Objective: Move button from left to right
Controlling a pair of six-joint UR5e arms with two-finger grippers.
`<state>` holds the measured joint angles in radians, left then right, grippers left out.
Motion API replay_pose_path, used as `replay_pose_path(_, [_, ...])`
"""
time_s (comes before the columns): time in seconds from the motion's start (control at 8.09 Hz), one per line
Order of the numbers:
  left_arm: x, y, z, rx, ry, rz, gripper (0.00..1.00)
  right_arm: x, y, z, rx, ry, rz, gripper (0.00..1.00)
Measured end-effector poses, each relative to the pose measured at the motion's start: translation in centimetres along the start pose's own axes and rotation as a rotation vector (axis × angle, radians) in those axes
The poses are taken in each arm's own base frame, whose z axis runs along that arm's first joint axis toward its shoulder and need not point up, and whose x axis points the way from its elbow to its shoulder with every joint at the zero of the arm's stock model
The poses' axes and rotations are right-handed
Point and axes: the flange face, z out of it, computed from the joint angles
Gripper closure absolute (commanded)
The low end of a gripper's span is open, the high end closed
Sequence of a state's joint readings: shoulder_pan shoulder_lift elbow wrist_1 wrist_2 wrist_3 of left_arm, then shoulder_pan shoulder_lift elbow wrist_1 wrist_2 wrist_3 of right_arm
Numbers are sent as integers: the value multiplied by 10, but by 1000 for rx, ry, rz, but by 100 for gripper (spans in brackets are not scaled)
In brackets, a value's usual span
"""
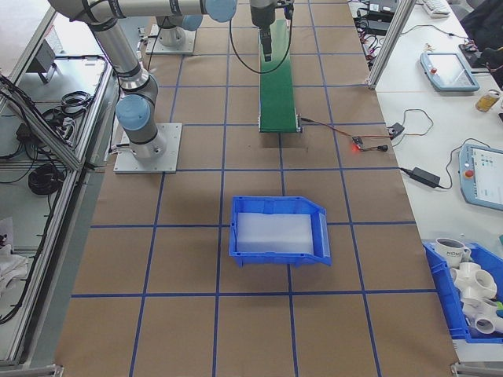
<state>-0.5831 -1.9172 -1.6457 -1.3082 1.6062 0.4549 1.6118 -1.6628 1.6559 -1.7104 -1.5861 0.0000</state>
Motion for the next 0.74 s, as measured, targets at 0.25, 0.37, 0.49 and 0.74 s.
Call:
replay_pose_path(0.25, [73, 12, -49, 50, -22, -131, 89, 0, 0, 0, -1, 0, 0, 0])
replay_pose_path(0.37, [112, 20, -66, 77, -28, -213, 89, 0, 0, 0, -1, 0, 0, 0])
replay_pose_path(0.49, [156, 27, -76, 97, -28, -288, 89, 0, 0, 0, -1, 0, -1, 0])
replay_pose_path(0.74, [252, 43, -80, 118, -26, -405, 89, 0, 0, 0, -1, 0, -1, 0])
